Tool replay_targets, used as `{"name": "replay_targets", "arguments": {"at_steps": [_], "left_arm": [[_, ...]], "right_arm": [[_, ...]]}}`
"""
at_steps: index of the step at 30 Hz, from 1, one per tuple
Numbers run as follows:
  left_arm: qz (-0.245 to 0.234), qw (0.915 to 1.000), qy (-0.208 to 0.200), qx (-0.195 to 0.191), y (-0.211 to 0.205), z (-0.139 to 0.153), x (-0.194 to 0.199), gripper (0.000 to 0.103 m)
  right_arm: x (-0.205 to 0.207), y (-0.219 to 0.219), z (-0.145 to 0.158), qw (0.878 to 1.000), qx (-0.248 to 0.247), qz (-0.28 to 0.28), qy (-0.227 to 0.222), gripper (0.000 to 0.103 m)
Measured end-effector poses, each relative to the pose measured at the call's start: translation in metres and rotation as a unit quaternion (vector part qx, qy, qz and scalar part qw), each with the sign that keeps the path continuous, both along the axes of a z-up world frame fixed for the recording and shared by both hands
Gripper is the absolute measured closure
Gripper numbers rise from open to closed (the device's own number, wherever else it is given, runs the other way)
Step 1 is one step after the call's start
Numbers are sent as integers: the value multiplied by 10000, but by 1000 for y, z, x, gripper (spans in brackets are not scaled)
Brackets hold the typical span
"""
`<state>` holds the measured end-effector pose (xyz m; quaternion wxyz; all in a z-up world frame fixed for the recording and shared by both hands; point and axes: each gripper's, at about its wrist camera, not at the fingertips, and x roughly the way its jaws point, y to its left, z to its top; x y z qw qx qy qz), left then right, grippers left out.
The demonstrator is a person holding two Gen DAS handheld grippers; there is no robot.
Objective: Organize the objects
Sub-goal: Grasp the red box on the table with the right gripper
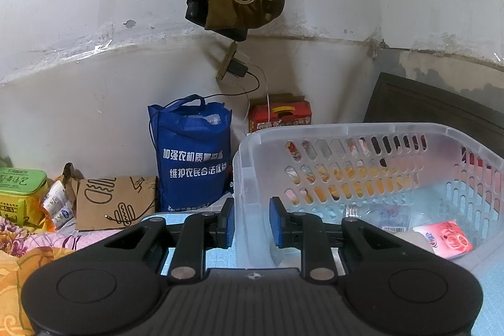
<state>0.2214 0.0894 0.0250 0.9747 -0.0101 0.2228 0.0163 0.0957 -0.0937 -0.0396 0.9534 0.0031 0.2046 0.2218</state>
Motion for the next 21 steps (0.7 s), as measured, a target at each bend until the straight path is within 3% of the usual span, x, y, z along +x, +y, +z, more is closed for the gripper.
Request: {"name": "replay_targets", "arguments": {"at_steps": [4, 11, 21], "left_arm": [[-4, 10000, -1, -2, 0, 0, -1, 76], [-5, 10000, -6, 2, 0, 1, -1, 76], [-1, 10000, 2, -10, -1, 2, 0, 76]], "right_arm": [[-2, 18, -7, 9997, -159, 48, -170, 16], [-6, 40, -24, 9980, -488, -157, -362, 49], [-14, 10, -5, 9952, -266, -613, -709, 50]]}}
